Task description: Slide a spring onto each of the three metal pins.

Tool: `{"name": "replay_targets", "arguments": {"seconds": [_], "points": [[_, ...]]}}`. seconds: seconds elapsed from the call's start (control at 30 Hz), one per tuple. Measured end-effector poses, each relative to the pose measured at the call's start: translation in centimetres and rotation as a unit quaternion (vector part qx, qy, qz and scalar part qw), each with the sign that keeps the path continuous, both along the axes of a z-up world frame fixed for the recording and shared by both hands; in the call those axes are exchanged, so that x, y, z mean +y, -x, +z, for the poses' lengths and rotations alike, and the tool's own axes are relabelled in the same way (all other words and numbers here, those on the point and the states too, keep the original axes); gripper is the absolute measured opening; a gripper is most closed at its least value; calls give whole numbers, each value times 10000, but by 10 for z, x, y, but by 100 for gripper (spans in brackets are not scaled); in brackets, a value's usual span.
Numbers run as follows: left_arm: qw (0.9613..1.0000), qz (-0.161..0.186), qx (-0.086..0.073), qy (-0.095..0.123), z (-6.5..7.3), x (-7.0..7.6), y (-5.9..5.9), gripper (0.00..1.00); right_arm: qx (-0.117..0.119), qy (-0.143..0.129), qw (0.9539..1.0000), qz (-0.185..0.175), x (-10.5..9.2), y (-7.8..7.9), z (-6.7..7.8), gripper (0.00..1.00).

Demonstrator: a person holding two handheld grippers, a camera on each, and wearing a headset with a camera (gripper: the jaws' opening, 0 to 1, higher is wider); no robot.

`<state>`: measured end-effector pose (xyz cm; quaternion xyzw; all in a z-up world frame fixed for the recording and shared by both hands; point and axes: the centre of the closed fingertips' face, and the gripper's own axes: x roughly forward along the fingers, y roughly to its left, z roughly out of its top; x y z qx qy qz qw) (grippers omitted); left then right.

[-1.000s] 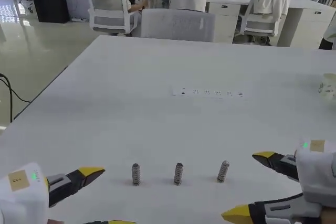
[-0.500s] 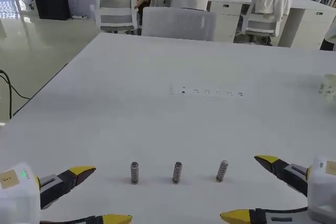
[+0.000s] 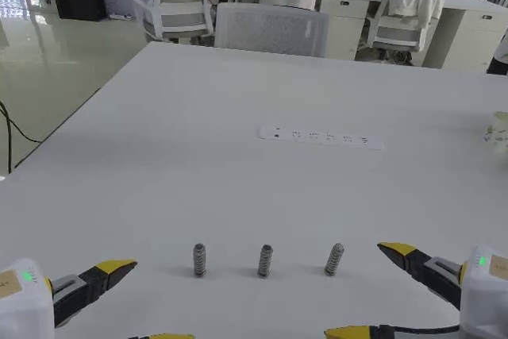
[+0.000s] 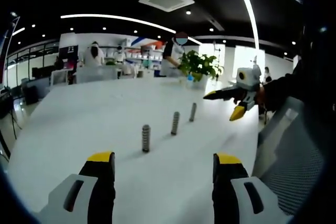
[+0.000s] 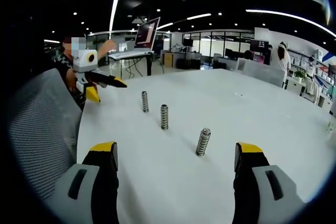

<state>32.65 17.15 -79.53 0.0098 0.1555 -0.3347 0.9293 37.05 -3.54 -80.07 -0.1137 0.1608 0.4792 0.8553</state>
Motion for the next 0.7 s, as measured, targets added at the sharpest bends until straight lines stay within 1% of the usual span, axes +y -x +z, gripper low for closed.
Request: {"name": "replay_targets", "arguments": {"seconds": [0.1,0.2,0.27,0.5,0.7], "points": [[10000,4,-4,17,2,-2,0,72,22,38,10000,7,0,1,-2,92],[10000,-10,-33,30,4,-3,1,72,75,41,10000,3,1,2,-2,92],[10000,-2,-61,53,6,-3,1,72,67,48,10000,-1,1,2,-1,92],[10000,9,-48,49,6,-4,3,73,122,50,9999,-14,2,3,-2,92],[10000,-3,-9,80,4,-4,2,73,166,73,9998,-73,-3,2,-4,91]]}}
